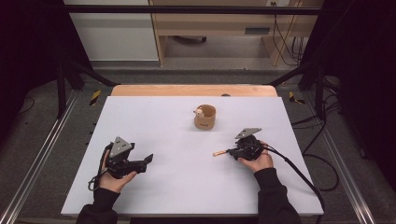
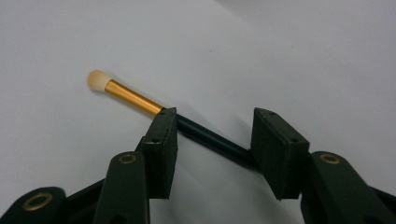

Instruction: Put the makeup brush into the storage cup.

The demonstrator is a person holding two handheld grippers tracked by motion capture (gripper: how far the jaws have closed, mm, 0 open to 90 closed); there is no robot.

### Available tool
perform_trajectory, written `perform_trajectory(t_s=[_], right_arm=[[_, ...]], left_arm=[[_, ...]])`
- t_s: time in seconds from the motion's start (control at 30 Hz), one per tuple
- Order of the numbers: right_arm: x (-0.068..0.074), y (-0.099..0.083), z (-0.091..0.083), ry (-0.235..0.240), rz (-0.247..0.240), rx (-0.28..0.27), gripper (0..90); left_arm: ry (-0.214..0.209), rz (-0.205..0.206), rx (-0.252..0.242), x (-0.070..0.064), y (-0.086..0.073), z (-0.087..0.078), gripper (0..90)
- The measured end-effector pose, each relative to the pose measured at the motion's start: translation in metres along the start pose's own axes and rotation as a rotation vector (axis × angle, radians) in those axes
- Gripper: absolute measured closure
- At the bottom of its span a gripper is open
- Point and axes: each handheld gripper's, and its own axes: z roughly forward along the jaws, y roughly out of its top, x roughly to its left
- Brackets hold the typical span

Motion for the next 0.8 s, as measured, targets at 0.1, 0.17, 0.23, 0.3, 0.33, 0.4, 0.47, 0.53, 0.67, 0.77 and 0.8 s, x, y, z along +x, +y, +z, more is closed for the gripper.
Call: perform_trajectory(t_s=[0.1,0.17,0.23,0.3,0.33,0.4,0.47,0.53,0.67,0.77,0.8], right_arm=[[0.0007,-0.0001,-0.0007,0.000,0.010,0.007,53.7],[0.0010,0.0000,-0.0017,-0.001,0.014,0.015,55.0],[0.0012,0.0000,-0.0028,-0.001,0.013,0.024,56.5],[0.0015,0.0001,-0.0034,-0.003,0.015,0.029,58.2],[0.0015,0.0001,-0.0037,-0.004,0.016,0.031,59.0],[0.0015,0.0000,-0.0042,-0.005,0.017,0.034,61.2],[0.0011,0.0000,-0.0048,-0.005,0.012,0.037,63.0],[0.0017,0.0004,-0.0054,-0.005,0.027,0.044,64.6],[0.0003,0.0000,-0.0056,-0.009,0.018,0.045,67.4],[-0.0001,-0.0001,-0.0063,-0.007,0.022,0.049,69.5],[0.0000,-0.0002,-0.0066,-0.007,0.028,0.051,70.2]], left_arm=[[0.000,0.001,0.002,0.0006,0.0000,-0.0002,15.1],[-0.001,0.000,0.003,0.0009,0.0000,-0.0003,15.0],[0.000,0.000,0.002,0.0010,0.0001,-0.0005,15.0],[0.000,0.000,0.000,0.0010,0.0002,-0.0007,15.0],[0.000,0.000,-0.001,0.0010,0.0003,-0.0008,15.0],[0.000,0.001,-0.001,0.0010,0.0004,-0.0009,15.0],[0.001,0.001,-0.002,0.0011,0.0004,-0.0010,15.0],[0.001,0.001,-0.002,0.0011,0.0004,-0.0012,15.1],[0.000,0.002,-0.001,0.0014,0.0005,-0.0014,15.1],[0.000,0.001,-0.001,0.0014,0.0005,-0.0014,15.2],[-0.001,0.001,-0.001,0.0014,0.0005,-0.0014,15.2]])
